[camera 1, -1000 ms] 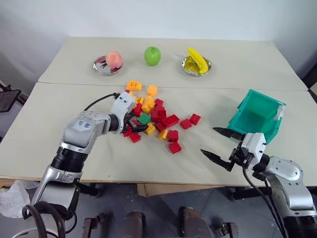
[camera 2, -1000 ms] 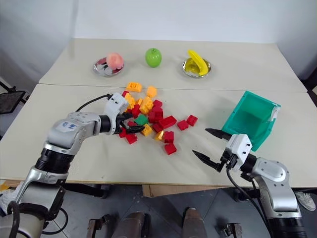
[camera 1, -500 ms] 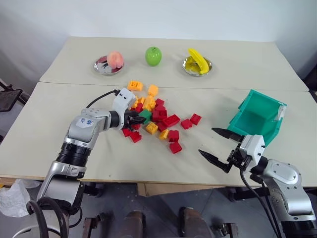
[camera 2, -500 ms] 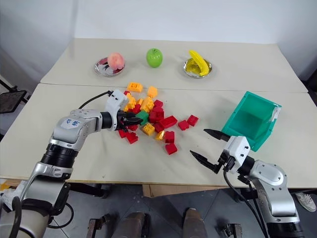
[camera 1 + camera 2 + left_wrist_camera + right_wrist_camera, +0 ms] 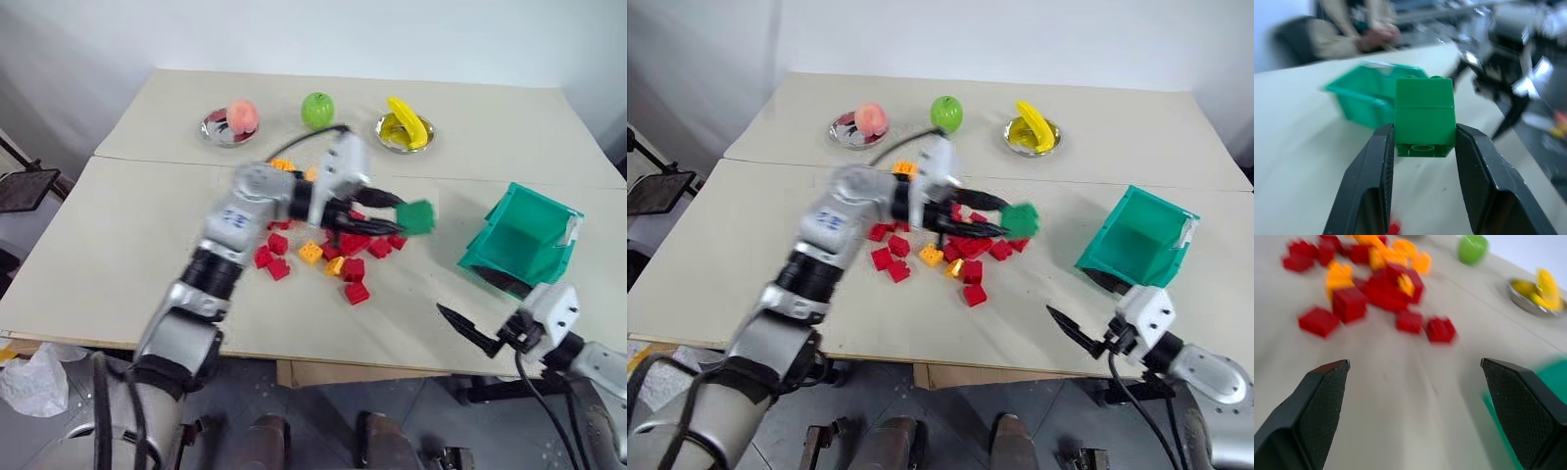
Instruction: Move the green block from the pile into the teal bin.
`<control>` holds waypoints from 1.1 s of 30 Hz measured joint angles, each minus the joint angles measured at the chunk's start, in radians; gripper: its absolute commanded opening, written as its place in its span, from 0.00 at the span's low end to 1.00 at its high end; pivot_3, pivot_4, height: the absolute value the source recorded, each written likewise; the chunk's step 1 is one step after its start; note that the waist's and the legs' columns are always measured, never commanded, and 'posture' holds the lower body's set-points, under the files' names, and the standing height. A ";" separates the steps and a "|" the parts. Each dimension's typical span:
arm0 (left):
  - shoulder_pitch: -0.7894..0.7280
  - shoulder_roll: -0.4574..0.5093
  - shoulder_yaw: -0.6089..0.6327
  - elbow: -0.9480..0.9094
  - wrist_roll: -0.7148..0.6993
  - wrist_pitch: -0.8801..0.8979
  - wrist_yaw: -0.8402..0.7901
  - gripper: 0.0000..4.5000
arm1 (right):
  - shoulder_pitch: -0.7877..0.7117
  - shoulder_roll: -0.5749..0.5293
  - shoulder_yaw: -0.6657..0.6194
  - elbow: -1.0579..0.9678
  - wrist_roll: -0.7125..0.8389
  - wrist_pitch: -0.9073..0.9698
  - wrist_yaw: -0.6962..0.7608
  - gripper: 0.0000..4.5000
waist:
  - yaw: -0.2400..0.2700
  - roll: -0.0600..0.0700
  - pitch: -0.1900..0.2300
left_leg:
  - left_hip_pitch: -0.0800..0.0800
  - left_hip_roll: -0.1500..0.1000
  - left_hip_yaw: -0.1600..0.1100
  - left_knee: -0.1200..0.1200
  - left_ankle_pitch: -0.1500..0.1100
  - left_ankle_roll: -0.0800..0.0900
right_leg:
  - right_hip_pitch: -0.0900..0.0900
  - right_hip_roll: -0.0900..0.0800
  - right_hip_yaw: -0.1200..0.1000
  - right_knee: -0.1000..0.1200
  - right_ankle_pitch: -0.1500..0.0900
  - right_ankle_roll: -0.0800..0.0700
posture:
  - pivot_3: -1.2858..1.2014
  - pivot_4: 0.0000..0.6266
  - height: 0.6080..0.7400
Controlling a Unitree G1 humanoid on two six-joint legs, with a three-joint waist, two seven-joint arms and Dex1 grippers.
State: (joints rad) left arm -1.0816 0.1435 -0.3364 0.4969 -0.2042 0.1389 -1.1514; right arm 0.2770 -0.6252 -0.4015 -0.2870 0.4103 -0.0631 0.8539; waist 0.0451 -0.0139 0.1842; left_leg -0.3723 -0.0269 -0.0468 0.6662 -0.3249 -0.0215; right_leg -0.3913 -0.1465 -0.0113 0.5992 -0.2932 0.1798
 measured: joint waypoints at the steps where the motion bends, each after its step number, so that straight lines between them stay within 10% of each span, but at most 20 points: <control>1: -0.010 -0.046 -0.024 0.079 0.030 -0.045 0.002 0.33 | 0.038 0.002 -0.032 -0.017 0.001 -0.001 -0.009 1.00 | -0.003 0.000 0.000 | 0.000 0.000 0.002 0.000 0.000 0.001 | -0.001 0.000 0.001 0.000 0.000 0.000 | 0.52 0.24 1.00; 7: -0.023 -0.121 -0.135 0.381 0.222 -0.271 0.045 0.33 | 0.211 0.070 -0.123 -0.128 0.007 -0.004 -0.058 1.00 | -0.023 0.000 0.000 | 0.001 0.001 0.004 -0.002 -0.001 0.002 | -0.002 0.000 0.001 -0.004 0.000 0.000 | 0.52 0.24 1.00; 16: -0.020 -0.132 0.003 0.411 0.142 -0.309 -0.070 0.86 | 0.261 0.104 -0.124 -0.162 0.000 -0.028 -0.067 1.00 | -0.018 0.000 0.000 | 0.000 0.001 0.003 -0.001 -0.002 0.003 | -0.001 -0.001 0.001 -0.001 0.000 0.001 | 0.52 0.24 1.00; 27: 0.270 0.231 0.316 0.136 -0.107 -0.333 -0.286 1.00 | 0.112 -0.072 -0.051 -0.067 0.069 0.083 0.075 1.00 | -0.047 0.003 -0.002 | 0.002 0.003 0.002 0.000 -0.001 0.002 | -0.002 0.000 0.000 0.003 0.000 0.000 | 0.52 0.24 1.00; 33: 0.579 0.425 0.386 -0.156 -0.129 -0.242 -0.256 1.00 | -0.254 -0.172 0.157 0.087 -0.010 0.175 0.121 1.00 | -0.030 0.004 -0.002 | 0.000 0.002 -0.001 0.002 -0.002 0.002 | -0.001 -0.001 -0.002 0.004 0.000 0.000 | 0.52 0.24 1.00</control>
State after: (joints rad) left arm -0.5027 0.5686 0.0497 0.3407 -0.3332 -0.1029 -1.4075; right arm 0.0225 -0.7971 -0.2446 -0.2000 0.4006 0.1119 0.9752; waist 0.0156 -0.0100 0.1826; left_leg -0.3719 -0.0245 -0.0476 0.6684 -0.3264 -0.0199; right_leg -0.3927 -0.1478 -0.0132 0.6032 -0.2933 0.1793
